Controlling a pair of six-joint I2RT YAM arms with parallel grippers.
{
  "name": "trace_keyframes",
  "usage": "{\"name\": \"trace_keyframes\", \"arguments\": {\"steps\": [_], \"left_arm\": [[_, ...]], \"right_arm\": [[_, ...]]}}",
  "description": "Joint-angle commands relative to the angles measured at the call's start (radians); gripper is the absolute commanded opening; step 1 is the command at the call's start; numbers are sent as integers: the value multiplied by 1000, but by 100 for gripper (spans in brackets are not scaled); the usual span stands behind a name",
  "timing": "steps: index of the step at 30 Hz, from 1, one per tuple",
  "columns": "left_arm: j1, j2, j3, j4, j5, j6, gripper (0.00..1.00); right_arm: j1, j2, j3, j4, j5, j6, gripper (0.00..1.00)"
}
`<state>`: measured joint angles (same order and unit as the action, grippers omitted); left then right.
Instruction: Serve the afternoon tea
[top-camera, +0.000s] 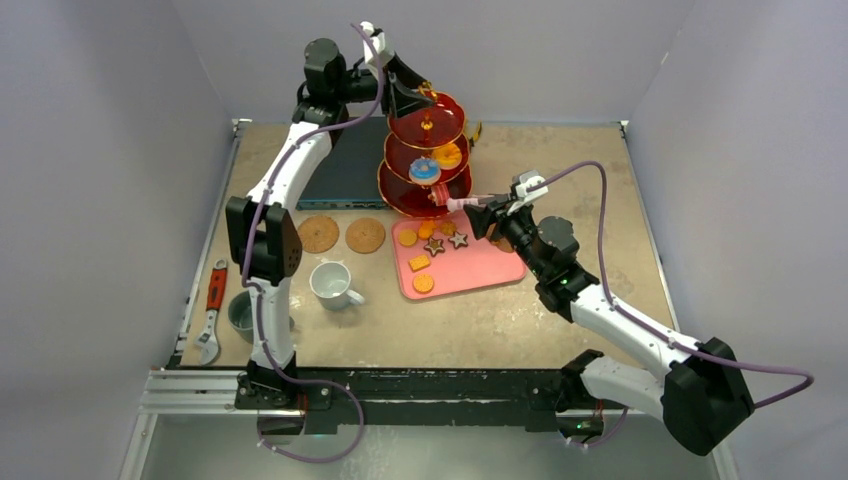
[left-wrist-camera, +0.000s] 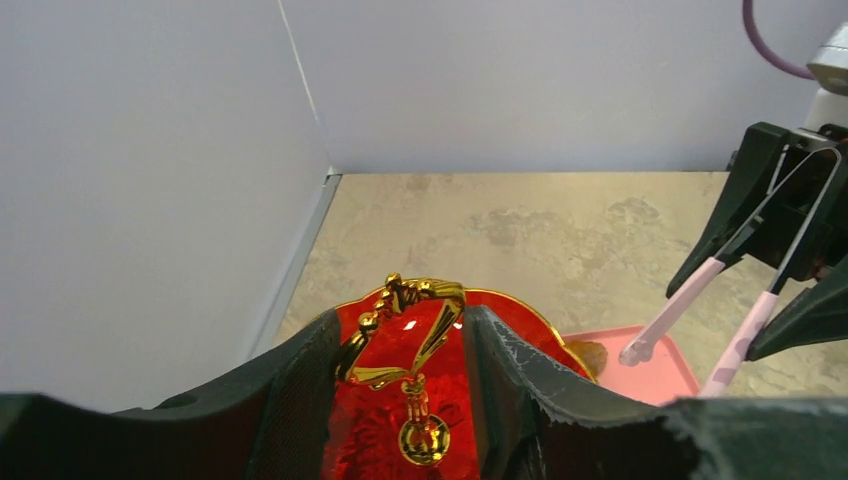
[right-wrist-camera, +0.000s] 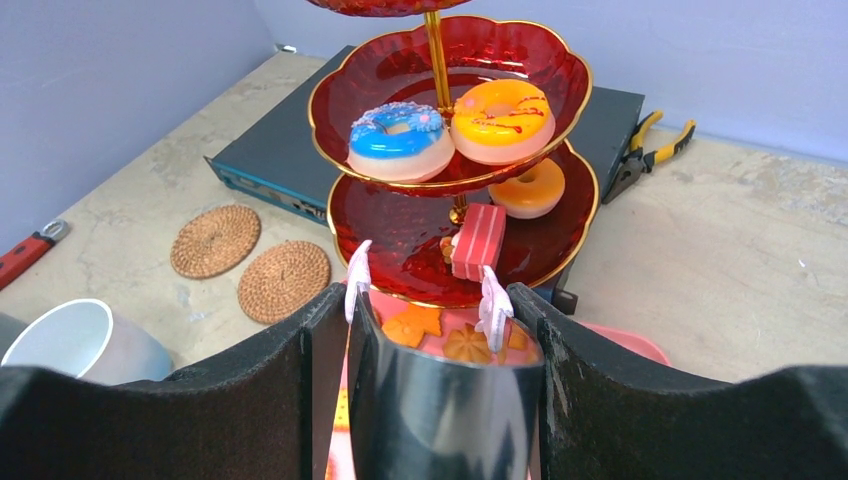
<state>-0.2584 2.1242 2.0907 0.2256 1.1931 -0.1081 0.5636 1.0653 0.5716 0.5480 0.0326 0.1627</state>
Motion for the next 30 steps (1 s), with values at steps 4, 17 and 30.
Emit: {"name": "trace_keyframes", "arguments": {"steps": [4,17,30], "left_arm": [[-7,-25,17,29,-72,36,31],[-10,-123,-86,-9,-255,222,16],[-41,-271,-276,3,-458,493,11]], "right_arm": [[4,-16,11,42,-16,12,60],[4,-2,-3,50,-17,5,60],[4,50,-19,51,6,-21,59]]}}
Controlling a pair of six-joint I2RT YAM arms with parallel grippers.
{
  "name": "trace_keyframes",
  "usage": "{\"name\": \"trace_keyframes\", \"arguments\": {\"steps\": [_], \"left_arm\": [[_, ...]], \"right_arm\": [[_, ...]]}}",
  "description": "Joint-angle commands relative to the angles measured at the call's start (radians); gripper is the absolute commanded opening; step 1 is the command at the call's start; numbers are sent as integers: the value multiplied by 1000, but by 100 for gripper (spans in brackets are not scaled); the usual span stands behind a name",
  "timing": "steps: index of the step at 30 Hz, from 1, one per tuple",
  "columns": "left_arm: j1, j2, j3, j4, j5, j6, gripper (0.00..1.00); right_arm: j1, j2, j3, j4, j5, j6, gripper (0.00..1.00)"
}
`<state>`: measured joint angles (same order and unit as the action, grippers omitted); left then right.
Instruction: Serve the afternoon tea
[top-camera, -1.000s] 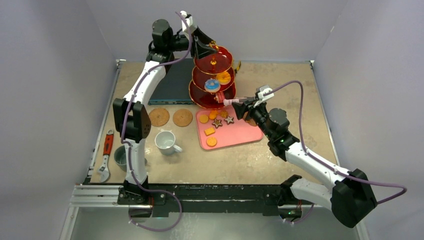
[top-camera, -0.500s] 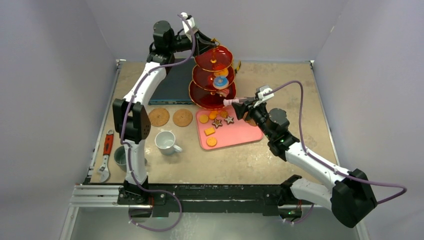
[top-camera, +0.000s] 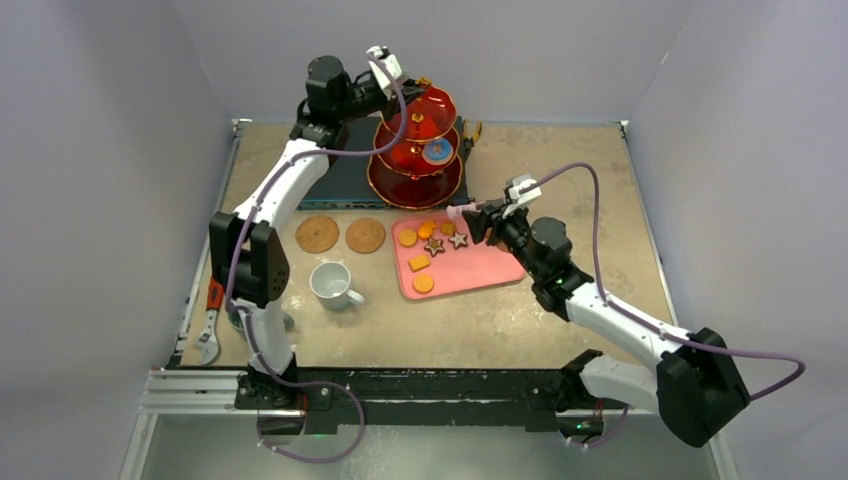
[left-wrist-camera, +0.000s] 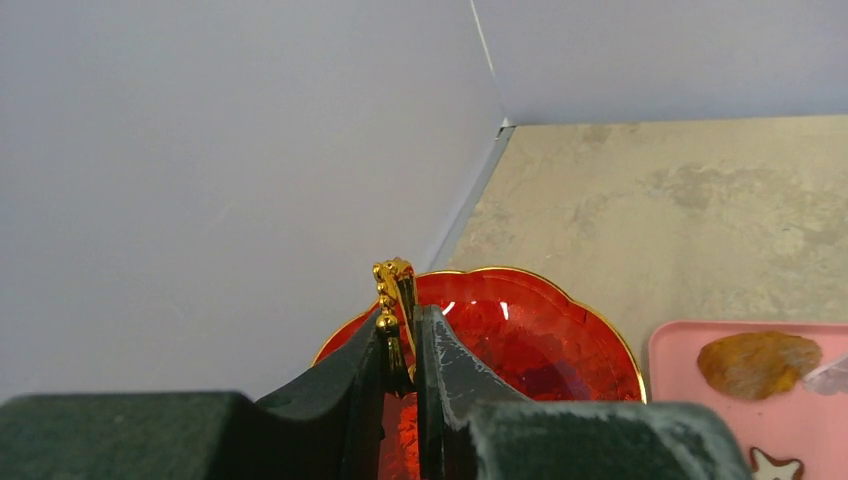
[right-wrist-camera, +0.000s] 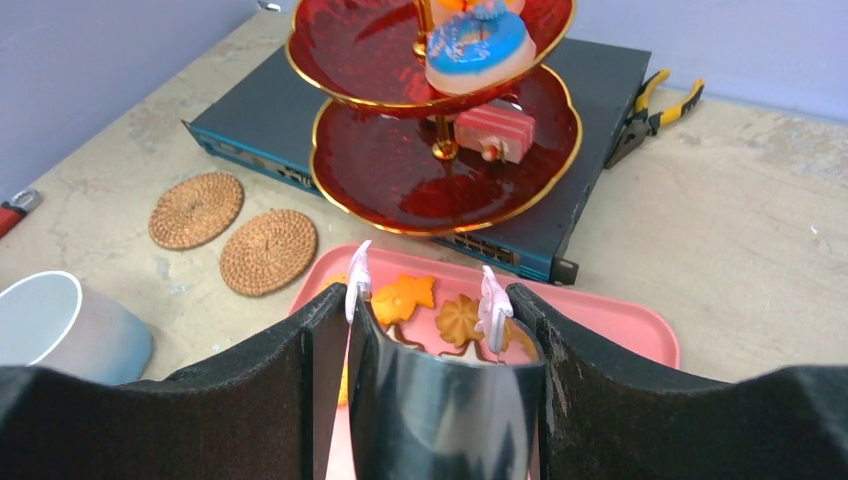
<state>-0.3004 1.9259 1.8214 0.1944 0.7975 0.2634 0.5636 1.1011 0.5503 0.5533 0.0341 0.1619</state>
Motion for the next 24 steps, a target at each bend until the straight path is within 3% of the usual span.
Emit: {"name": "trace_keyframes", "arguments": {"steps": [1,4,10,11,13,17,24], "left_arm": [[1,-76,-9,22,-60,122,12],[1,-91,-16,-2,-53,123,21],[1,-119,-11,-33,-72,95,63],[1,-125,-10,-40,-81,86,76],[2,-139,-6,-68,-103,73,89],[4,-167,18,-160,-187,38,96],[9,-249,44,-420,-385,16,99]], "right_arm": [[4,18,4,48,2,-21,60],[4,40,18,41,-3,-29,59],[8,108,46,-20,20,-25,59],[9,119,49,-31,24,-24,59],[14,142,56,-49,28,-23,59],[42,202,75,-90,63,-15,60],[70,294,93,-92,142,-16,59]]}}
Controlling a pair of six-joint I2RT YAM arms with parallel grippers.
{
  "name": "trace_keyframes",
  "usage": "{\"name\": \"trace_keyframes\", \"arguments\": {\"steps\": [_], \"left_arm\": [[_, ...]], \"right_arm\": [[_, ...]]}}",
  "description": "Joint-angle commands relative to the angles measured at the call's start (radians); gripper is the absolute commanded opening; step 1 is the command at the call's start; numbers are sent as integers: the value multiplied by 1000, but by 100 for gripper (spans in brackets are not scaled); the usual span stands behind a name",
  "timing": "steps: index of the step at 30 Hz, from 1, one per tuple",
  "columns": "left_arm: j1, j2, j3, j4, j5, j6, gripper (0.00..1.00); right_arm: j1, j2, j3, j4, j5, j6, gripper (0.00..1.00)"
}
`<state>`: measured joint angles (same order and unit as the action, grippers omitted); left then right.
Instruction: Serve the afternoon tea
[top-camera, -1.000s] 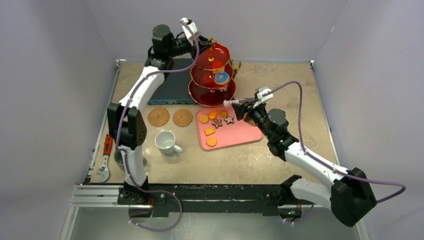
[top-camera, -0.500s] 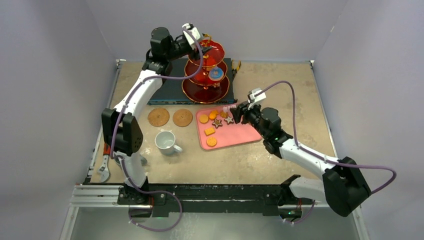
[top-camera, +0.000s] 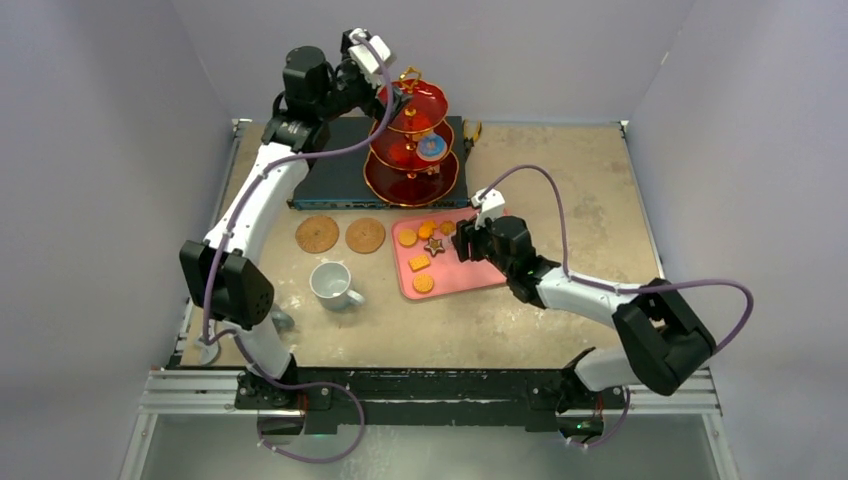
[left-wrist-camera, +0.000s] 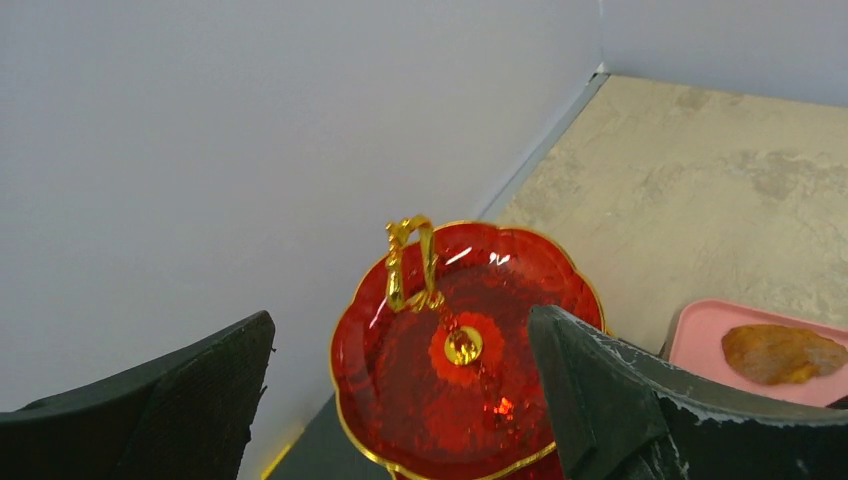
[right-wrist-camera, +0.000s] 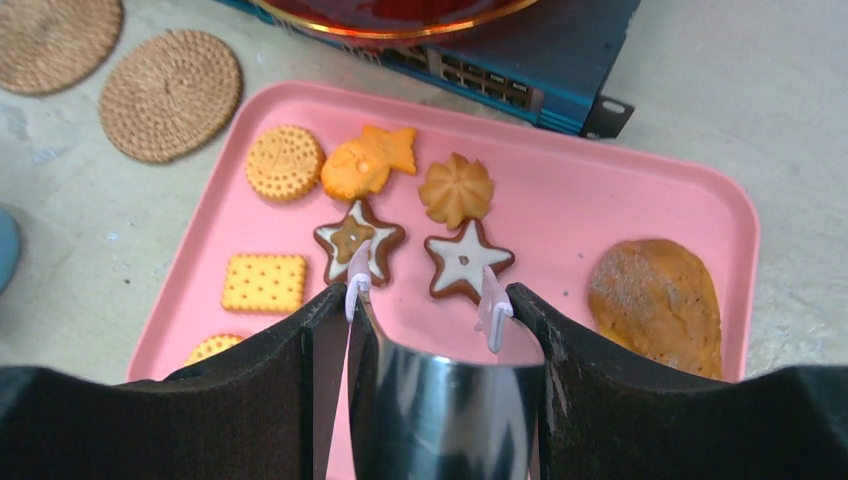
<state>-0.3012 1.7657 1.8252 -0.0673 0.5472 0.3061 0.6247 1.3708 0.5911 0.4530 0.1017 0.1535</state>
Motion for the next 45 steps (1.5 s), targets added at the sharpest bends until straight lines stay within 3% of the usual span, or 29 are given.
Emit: {"name": "trace_keyframes", "arguments": {"steps": [1,8,22,31,45], "left_arm": [[11,-100,31,-180,-159,-30,99],[36,-198,-25,-254,-215,-47,99],[42,-238,-29,-273,-214,-45,99],[43,-247,-27,-279,-239,-43,99],[45,-293,-80,-290,-344,-46,99]], "right_arm": [[9,31,57,10,86,-11,59],[9,93,98,33,141,-33,58],[10,175,79,101,113,-36,57],[28,195,83,91,135,-50,47],[39,41,177,-56,142,-71,41]]}}
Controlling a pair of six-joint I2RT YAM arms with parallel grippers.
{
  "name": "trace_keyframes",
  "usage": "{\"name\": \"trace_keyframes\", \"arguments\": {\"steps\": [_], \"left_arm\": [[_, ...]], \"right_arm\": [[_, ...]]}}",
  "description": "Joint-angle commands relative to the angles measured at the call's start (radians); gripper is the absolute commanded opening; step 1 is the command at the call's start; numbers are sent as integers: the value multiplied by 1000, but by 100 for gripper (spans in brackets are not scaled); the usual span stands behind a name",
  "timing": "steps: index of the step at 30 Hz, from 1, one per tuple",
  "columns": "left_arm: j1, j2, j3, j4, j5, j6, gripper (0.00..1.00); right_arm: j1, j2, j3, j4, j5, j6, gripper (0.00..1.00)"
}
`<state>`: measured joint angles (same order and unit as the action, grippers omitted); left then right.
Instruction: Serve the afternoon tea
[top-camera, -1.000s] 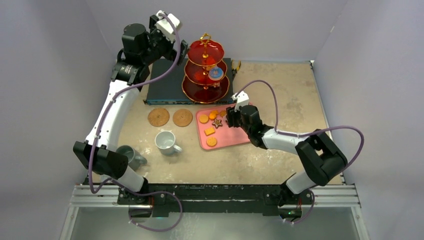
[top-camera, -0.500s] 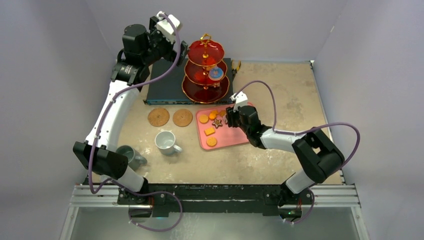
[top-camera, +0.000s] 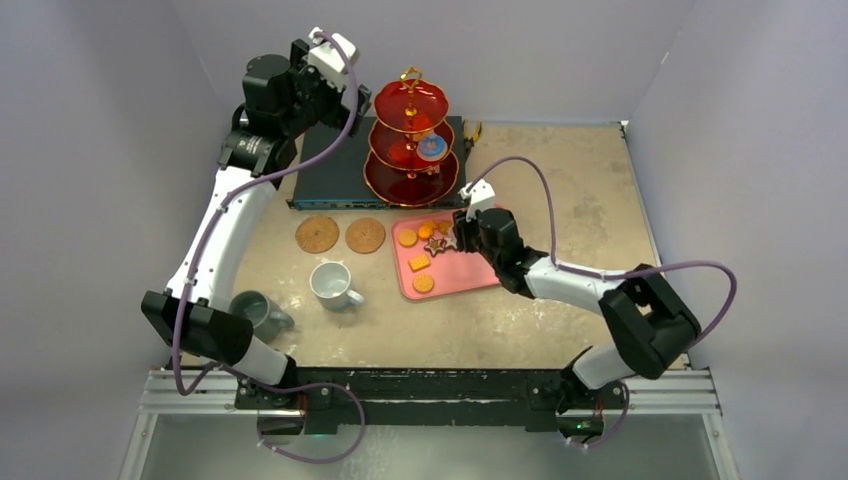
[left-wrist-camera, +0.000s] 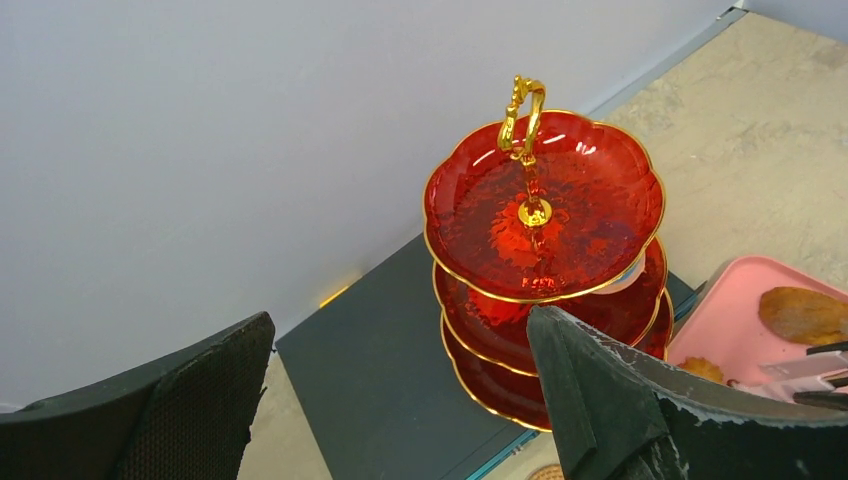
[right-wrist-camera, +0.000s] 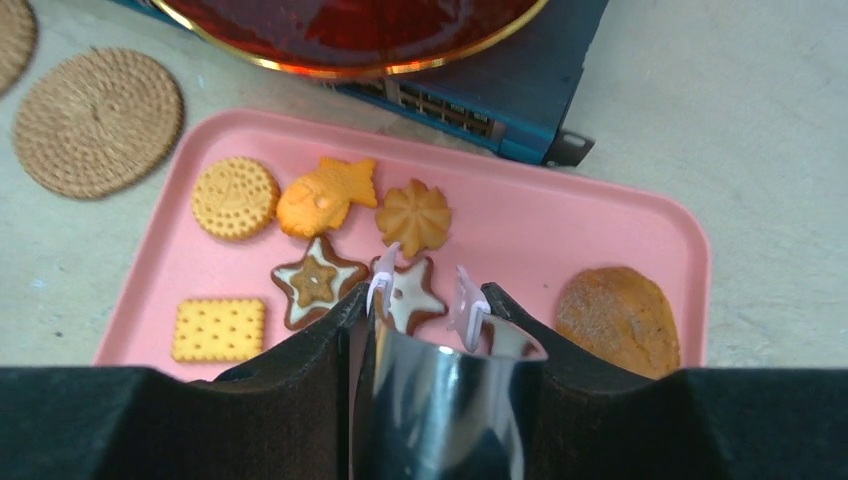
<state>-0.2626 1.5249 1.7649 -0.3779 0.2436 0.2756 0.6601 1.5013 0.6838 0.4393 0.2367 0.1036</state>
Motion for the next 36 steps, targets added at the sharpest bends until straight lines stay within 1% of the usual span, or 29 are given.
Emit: {"name": "trace_keyframes", "arguments": {"steps": [1,4,7,9,14,16,22,29,36], "left_arm": [[6,-56,-24,22,-42,-16,99],[9,-68,-34,25,-45,-16,99],[11,-74,-37,24,-47,-13,99],[12,-78,-40,23,-46,-13,99],[13,-94,-62,23,-42,-3,99],[14,-95,-65,23,-41,-1,99],[14,-96,-76,18,-30,-5,99],[14,-98,-82,14,-29,0,99],[14,-95,-79,16,-32,9,99]], "right_arm": [[3,-109,97,-55,4,-21,41],[2,-153,146,-95,-14,-37,41],[1,-163,222,-132,-17,-70,40],[1,-157,251,-159,-35,-65,42],[0,-150,180,-106,-39,-31,44],[1,-136,154,-71,-32,-43,44],[19,-89,110,-29,-81,-37,46],[75,-28,80,10,-76,-16,50],[89,21,81,45,-68,-10,54]]}}
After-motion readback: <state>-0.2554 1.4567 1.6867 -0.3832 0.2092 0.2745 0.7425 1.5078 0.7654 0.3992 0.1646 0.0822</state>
